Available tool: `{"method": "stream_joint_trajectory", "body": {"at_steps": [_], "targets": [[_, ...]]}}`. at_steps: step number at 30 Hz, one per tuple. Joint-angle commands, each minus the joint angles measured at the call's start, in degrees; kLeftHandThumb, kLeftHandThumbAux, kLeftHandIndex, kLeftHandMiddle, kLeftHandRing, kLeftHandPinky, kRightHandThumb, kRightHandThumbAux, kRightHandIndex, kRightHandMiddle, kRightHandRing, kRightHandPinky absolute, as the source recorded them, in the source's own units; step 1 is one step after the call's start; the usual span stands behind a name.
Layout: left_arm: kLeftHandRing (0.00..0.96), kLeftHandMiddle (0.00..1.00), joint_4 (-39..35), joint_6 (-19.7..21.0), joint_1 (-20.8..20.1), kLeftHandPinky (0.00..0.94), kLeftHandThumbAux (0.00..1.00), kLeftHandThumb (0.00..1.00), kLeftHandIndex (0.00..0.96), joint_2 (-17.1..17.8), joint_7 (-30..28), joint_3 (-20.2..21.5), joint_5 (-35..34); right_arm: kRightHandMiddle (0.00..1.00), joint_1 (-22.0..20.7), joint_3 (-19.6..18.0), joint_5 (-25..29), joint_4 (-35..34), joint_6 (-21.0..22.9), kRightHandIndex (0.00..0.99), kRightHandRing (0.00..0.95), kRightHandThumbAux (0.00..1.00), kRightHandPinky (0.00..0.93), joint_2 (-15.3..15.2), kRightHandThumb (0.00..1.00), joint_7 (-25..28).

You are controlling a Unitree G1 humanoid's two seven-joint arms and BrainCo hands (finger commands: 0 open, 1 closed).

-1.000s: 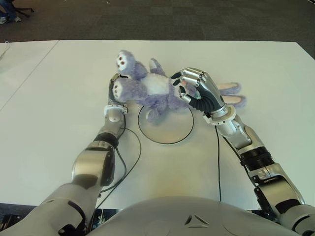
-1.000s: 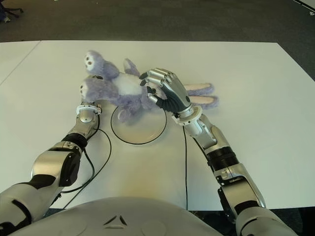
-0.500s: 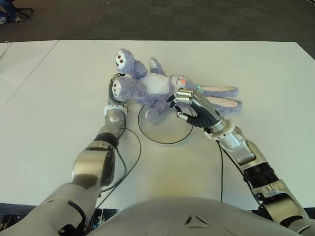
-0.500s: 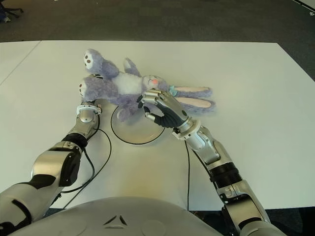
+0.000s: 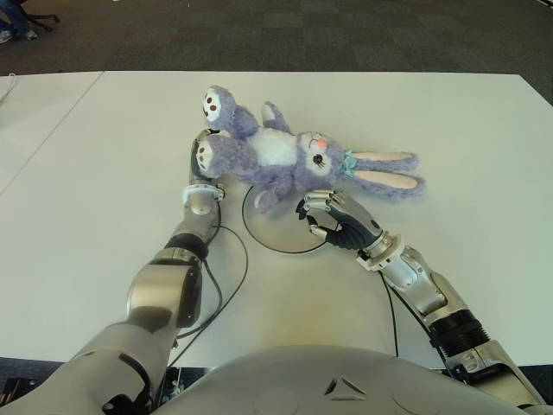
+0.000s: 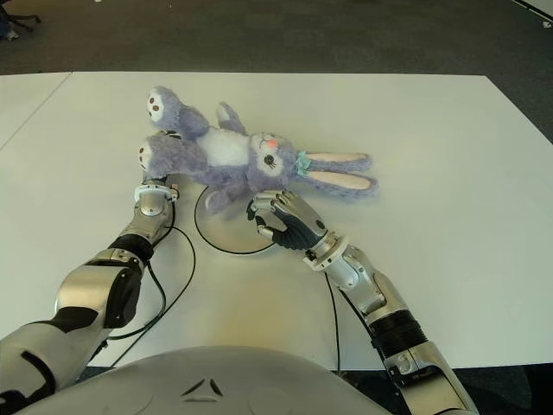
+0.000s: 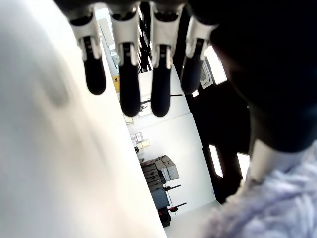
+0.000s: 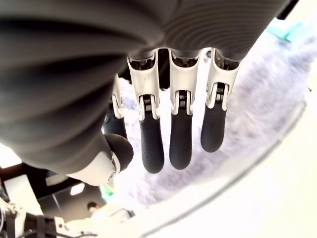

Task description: Put the doll into the plate.

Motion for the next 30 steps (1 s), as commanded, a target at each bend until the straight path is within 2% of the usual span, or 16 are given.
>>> {"method": "stream_joint_trajectory", "body": {"at_steps": [1, 11, 16, 30], "targets": [[0.339, 0.348, 7.3, 7.3, 11.1, 0.285, 0.700, 0.000, 0.264, -4.1, -1.2, -0.8, 0.3, 0.924, 1.3, -0.2, -0.3, 0.7, 2.5, 0.438, 0.899, 0.711, 0.898, 0.0, 0.711, 1.8], [0.339, 0.349, 7.3, 7.2, 11.1, 0.271, 0.710, 0.000, 0.263, -4.1, -0.6, -1.2, 0.7, 0.923, 0.9, -0.2, -0.9, 3.0, 1.3, 0.438, 0.898, 0.711, 0.890, 0.7, 0.712, 0.4], [0.344, 0.351, 7.3, 6.6, 11.1, 0.322, 0.715, 0.000, 0.273, -4.2, 0.6, -1.7, 1.4, 0.920, 0.1, -0.5, -0.7, 4.8, 0.4, 0.437, 0.894, 0.711, 0.891, 1.4, 0.712, -0.9], [0.347, 0.357, 7.3, 7.4, 11.0, 0.285, 0.747, 0.000, 0.274, -4.3, 0.2, -1.4, 1.0, 0.888, -2.5, -1.8, 0.2, 8.7, -3.0, 0.439, 0.881, 0.712, 0.880, 3.2, 0.711, -5.8]]}}
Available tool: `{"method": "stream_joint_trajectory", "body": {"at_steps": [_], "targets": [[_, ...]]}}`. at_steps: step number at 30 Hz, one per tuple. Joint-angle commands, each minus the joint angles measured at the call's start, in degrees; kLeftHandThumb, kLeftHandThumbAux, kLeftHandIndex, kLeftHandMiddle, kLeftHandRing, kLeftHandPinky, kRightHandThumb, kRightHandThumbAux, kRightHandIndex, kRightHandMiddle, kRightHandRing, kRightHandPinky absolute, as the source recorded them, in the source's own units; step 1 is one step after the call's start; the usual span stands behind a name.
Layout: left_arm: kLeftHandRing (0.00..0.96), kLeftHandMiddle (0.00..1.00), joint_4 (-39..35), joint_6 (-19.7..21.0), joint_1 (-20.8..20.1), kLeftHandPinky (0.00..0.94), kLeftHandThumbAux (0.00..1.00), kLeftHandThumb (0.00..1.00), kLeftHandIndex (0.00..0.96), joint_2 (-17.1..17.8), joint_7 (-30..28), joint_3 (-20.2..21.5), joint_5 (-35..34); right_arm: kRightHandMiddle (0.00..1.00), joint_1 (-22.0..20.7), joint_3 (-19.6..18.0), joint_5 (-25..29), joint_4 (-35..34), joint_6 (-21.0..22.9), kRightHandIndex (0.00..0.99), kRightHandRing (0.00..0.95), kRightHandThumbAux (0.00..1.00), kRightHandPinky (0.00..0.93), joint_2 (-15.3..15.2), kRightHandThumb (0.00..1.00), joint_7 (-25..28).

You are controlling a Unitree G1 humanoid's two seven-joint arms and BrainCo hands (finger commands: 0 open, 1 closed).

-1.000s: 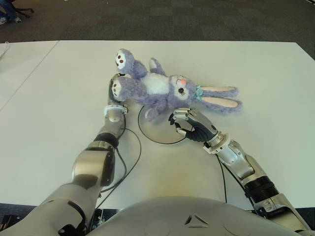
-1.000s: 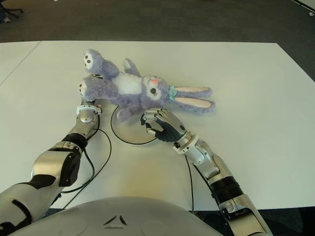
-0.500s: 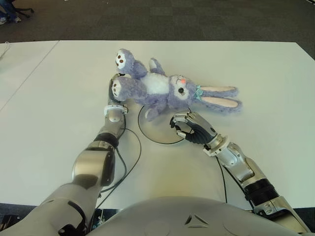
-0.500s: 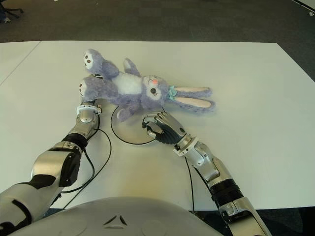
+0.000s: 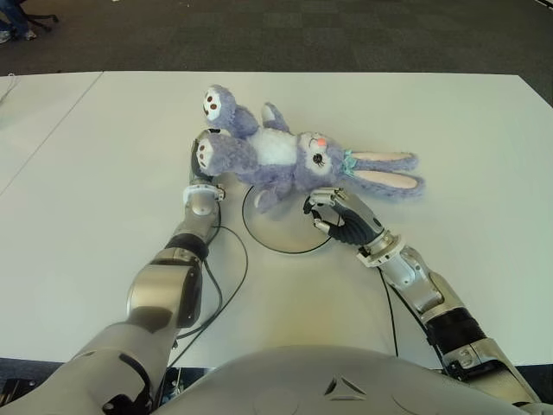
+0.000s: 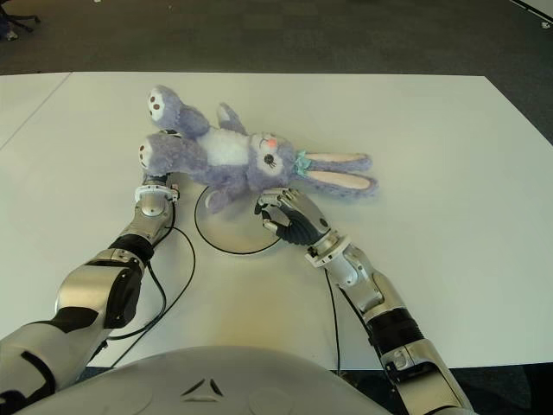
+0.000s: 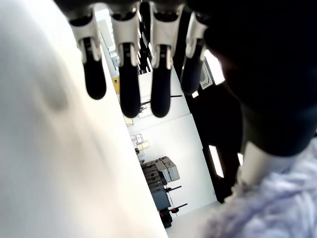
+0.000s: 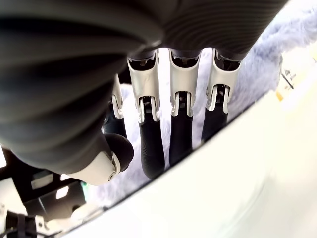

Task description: Put the doll into the plate.

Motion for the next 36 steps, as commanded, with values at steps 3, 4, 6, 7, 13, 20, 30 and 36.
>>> {"method": "stream_joint_trajectory", "body": {"at_steps": [3, 4, 6, 7, 13, 20, 30, 36], "targets": [[0.353, 0.359, 7.4, 7.3, 10.9, 0.300, 0.754, 0.000, 0.271, -4.3, -1.3, -0.8, 0.2, 0.867, -1.4, -0.3, 2.5, 3.2, -2.5, 0.440, 0.874, 0.709, 0.891, 1.4, 0.713, -0.1], [0.354, 0.359, 7.4, 7.2, 10.9, 0.302, 0.754, 0.000, 0.271, -4.3, -1.4, -0.7, 0.2, 0.859, -2.0, -0.3, 4.0, 3.1, -2.7, 0.440, 0.870, 0.706, 0.893, 1.4, 0.711, 1.0], [0.355, 0.360, 7.3, 7.2, 10.9, 0.303, 0.754, 0.000, 0.270, -4.3, -1.4, -0.7, 0.2, 0.854, -3.3, -0.2, 6.7, 2.2, -2.7, 0.440, 0.867, 0.705, 0.891, 1.3, 0.709, 3.2], [0.353, 0.360, 7.3, 7.2, 10.9, 0.291, 0.749, 0.000, 0.270, -4.3, -1.4, -0.7, 0.2, 0.836, -3.9, -0.2, 8.0, 1.7, -2.6, 0.440, 0.855, 0.702, 0.873, 1.3, 0.707, 4.2], [0.349, 0.359, 7.4, 7.2, 10.9, 0.281, 0.742, 0.000, 0.271, -4.2, -1.5, -0.8, 0.3, 0.773, -4.9, -0.6, 11.8, 0.0, -3.6, 0.434, 0.794, 0.696, 0.820, 1.0, 0.704, 7.4], [0.356, 0.368, 7.4, 7.1, 11.0, 0.296, 0.748, 0.000, 0.280, -4.2, -1.7, -0.8, 0.4, 0.622, -5.1, -1.8, 8.9, 1.5, -5.9, 0.402, 0.681, 0.538, 0.748, 1.8, 0.567, 4.7], [0.343, 0.345, 7.3, 6.7, 11.1, 0.298, 0.763, 0.000, 0.274, -4.2, -0.5, -1.1, 0.8, 0.537, -6.7, -2.2, 6.9, 5.1, -9.2, 0.339, 0.618, 0.312, 0.712, 2.6, 0.357, 2.6], [0.344, 0.347, 7.3, 6.9, 11.0, 0.297, 0.750, 0.000, 0.269, -4.2, -0.9, -1.0, 0.6, 0.519, -6.6, -2.1, 6.8, 5.2, -8.3, 0.308, 0.605, 0.260, 0.671, 2.2, 0.346, 4.0]]}}
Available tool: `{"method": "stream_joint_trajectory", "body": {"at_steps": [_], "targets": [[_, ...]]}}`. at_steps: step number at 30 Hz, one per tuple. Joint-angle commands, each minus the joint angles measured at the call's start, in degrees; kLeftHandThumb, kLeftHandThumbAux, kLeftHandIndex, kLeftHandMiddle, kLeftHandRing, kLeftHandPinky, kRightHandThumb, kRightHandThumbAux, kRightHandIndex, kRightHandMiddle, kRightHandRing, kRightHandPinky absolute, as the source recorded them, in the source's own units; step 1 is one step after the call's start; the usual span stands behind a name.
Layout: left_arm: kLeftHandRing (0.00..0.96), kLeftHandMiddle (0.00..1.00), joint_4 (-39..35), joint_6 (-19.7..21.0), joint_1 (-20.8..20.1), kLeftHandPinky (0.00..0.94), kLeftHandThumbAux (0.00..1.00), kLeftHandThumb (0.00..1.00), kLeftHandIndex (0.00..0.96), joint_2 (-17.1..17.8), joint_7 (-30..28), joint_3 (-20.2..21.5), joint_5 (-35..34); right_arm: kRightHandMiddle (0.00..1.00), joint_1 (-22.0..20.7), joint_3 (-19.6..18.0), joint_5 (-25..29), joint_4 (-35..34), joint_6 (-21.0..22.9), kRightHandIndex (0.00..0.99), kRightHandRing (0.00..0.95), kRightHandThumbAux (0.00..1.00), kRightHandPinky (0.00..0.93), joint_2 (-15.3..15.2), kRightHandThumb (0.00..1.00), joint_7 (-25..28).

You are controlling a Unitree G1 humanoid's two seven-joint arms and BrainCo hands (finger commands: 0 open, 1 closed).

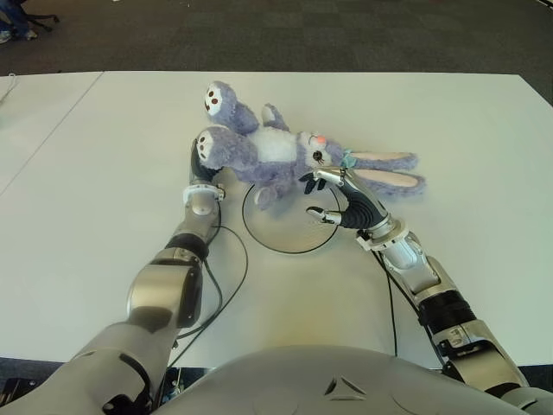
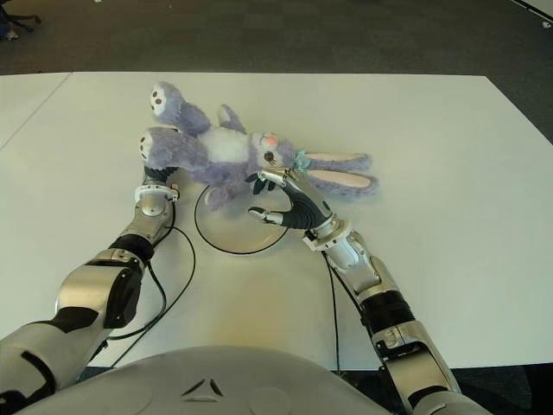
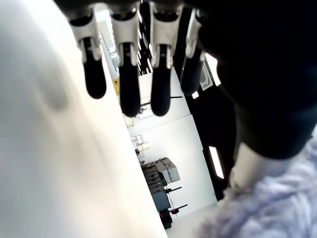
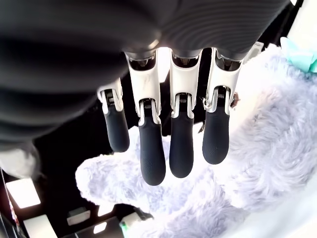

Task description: Put the doll into the plate.

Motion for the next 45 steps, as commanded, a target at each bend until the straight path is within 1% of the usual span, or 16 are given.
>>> {"method": "stream_joint_trajectory", "body": {"at_steps": [1, 4, 7, 11, 12, 13, 15, 17, 18, 19, 21, 29, 31, 33, 39, 45], "targets": [[0.344, 0.347, 7.3, 6.9, 11.0, 0.297, 0.748, 0.000, 0.268, -4.1, -1.1, -1.2, 0.6, 0.517, -1.1, 0.1, -1.2, 1.2, 0.3, 0.305, 0.603, 0.253, 0.664, -0.3, 0.346, 1.7], [0.345, 0.345, 7.4, 6.9, 10.9, 0.312, 0.736, 0.000, 0.261, -4.1, -1.4, -1.2, 0.6, 0.492, -0.9, 0.0, -1.5, 0.6, 0.8, 0.286, 0.586, 0.214, 0.638, -0.8, 0.340, 2.4], [0.349, 0.347, 7.4, 6.9, 10.9, 0.320, 0.735, 0.000, 0.259, -4.0, -1.7, -1.2, 0.6, 0.472, -0.4, -0.4, -1.9, 0.0, 0.8, 0.281, 0.571, 0.214, 0.629, -0.9, 0.339, 2.2], [0.350, 0.349, 7.4, 7.0, 10.9, 0.301, 0.745, 0.000, 0.259, -4.0, -2.0, -1.1, 0.5, 0.417, -0.2, -0.6, -1.9, -0.1, 0.4, 0.256, 0.525, 0.238, 0.581, -0.6, 0.358, 2.0], [0.346, 0.349, 7.4, 7.1, 10.9, 0.290, 0.744, 0.000, 0.258, -4.1, -2.0, -1.1, 0.5, 0.384, -0.3, -0.6, -1.9, 0.2, 0.0, 0.239, 0.450, 0.240, 0.491, -0.5, 0.373, 1.8], [0.345, 0.349, 7.4, 7.1, 10.9, 0.289, 0.744, 0.000, 0.258, -4.1, -2.2, -1.0, 0.4, 0.378, -0.4, -0.6, -2.1, 0.4, -0.3, 0.236, 0.437, 0.240, 0.475, -0.4, 0.376, 1.5], [0.348, 0.355, 7.4, 7.1, 10.9, 0.290, 0.743, 0.000, 0.258, -4.1, -2.3, -1.0, 0.3, 0.270, -0.6, -0.8, -3.0, 0.7, -0.7, 0.200, 0.285, 0.231, 0.326, -0.2, 0.339, 0.7], [0.349, 0.357, 7.4, 7.1, 10.9, 0.292, 0.742, 0.000, 0.258, -4.0, -2.4, -0.9, 0.3, 0.234, -0.8, -1.0, -4.8, 0.8, -1.1, 0.185, 0.239, 0.226, 0.276, -0.3, 0.317, -0.6], [0.344, 0.351, 7.4, 7.1, 10.9, 0.283, 0.729, 0.000, 0.253, -4.0, -2.5, -0.9, 0.2, 0.125, -0.9, -1.2, -5.8, 0.8, -1.3, 0.102, 0.118, 0.196, 0.128, -0.3, 0.232, -1.3], [0.342, 0.349, 7.4, 7.1, 10.9, 0.281, 0.725, 0.000, 0.251, -4.0, -2.5, -0.9, 0.3, 0.073, -1.0, -1.3, -6.7, 0.8, -1.5, 0.052, 0.062, 0.186, 0.063, -0.4, 0.201, -1.9], [0.338, 0.345, 7.4, 7.2, 10.9, 0.277, 0.720, 0.000, 0.249, -4.0, -2.3, -1.0, 0.4, 0.023, -1.2, -1.4, -8.1, 0.9, -1.8, 0.012, 0.017, 0.171, 0.016, -0.6, 0.178, -3.0], [0.326, 0.341, 7.5, 7.7, 10.8, 0.242, 0.707, 0.000, 0.244, -4.0, -2.1, -1.2, 0.7, 0.000, -2.7, -1.9, -12.0, 3.8, -3.5, 0.000, 0.000, 0.171, 0.000, -1.6, 0.151, -7.5], [0.333, 0.343, 7.5, 7.7, 10.8, 0.281, 0.716, 0.000, 0.248, -4.0, -2.4, -1.0, 0.4, 0.000, -3.4, -2.1, -13.9, 4.5, -3.0, 0.000, 0.000, 0.166, 0.000, -1.8, 0.172, -9.4], [0.335, 0.343, 7.5, 7.5, 10.8, 0.289, 0.724, 0.000, 0.251, -4.1, -2.5, -0.9, 0.3, 0.000, -4.0, -2.1, -14.8, 5.1, -2.8, 0.000, 0.000, 0.171, 0.000, -1.9, 0.184, -10.6], [0.345, 0.350, 7.5, 7.3, 10.8, 0.299, 0.733, 0.000, 0.256, -4.1, -2.4, -0.9, 0.4, 0.000, -7.4, -3.0, -14.2, 6.8, -2.3, 0.000, 0.000, 0.187, 0.000, -2.4, 0.216, -11.5], [0.346, 0.354, 7.5, 7.3, 10.8, 0.284, 0.725, 0.000, 0.264, -4.2, -2.0, -1.1, 0.6, 0.000, -8.9, -3.8, -13.9, 8.0, -2.5, 0.000, 0.000, 0.203, 0.000, -3.1, 0.213, -12.4]]}}
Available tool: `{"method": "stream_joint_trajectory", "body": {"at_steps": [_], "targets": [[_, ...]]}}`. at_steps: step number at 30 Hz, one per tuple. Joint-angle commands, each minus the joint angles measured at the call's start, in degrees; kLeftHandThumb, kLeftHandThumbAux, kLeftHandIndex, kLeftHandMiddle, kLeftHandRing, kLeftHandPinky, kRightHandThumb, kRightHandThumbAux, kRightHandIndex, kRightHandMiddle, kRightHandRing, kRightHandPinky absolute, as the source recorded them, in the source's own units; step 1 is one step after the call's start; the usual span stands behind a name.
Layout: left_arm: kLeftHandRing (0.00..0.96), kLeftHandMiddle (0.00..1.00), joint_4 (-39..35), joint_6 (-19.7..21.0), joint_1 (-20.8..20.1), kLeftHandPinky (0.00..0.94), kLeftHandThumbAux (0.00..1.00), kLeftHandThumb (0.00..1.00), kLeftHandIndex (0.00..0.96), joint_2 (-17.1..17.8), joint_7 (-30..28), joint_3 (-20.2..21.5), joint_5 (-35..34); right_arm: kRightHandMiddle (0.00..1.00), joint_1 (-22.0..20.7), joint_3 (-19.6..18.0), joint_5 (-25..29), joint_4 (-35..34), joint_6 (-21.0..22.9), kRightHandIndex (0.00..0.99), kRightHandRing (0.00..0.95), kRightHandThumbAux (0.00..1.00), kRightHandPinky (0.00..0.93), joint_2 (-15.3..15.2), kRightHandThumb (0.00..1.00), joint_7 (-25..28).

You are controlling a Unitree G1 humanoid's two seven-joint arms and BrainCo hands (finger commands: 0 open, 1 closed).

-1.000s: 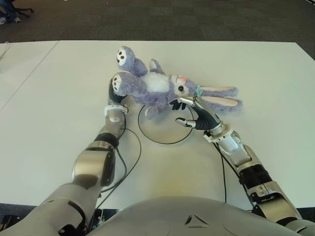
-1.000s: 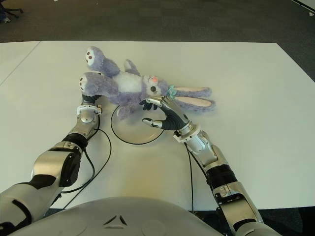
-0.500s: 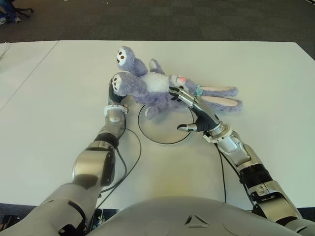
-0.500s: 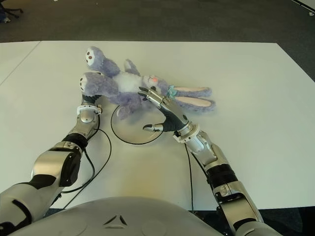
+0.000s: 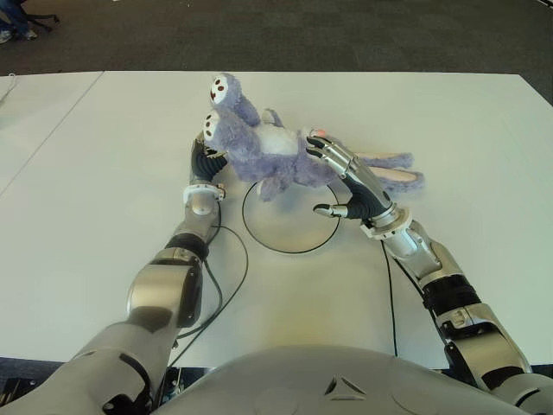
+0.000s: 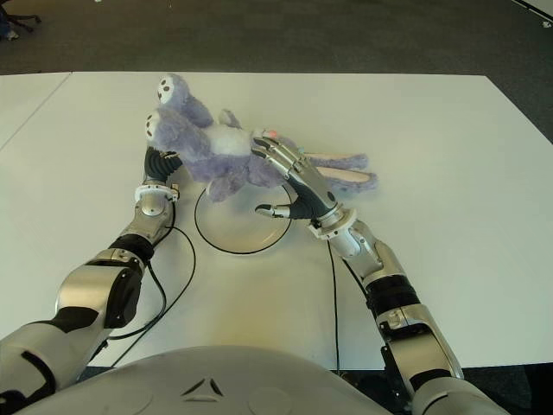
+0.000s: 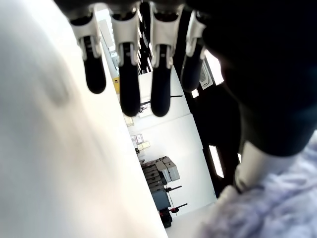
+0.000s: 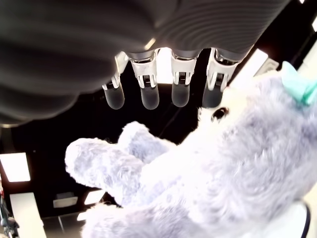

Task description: Put the doll into the plate.

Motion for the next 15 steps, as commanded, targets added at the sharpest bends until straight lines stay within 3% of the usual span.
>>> {"method": "stream_joint_trajectory", "body": {"at_steps": [1, 15], "targets": [[0.344, 0.352, 7.5, 7.3, 10.8, 0.280, 0.724, 0.000, 0.265, -4.2, -1.5, -1.2, 0.7, 0.000, -2.9, -1.1, -0.4, 2.6, -0.1, 0.000, 0.000, 0.201, 0.000, -1.2, 0.211, -1.3], [0.343, 0.354, 7.4, 7.0, 10.8, 0.296, 0.713, 0.000, 0.275, -4.3, -0.3, -1.6, 1.1, 0.000, -8.6, -2.9, 4.4, 6.4, -1.9, 0.000, 0.000, 0.179, 0.000, -1.6, 0.205, -1.0]]}}
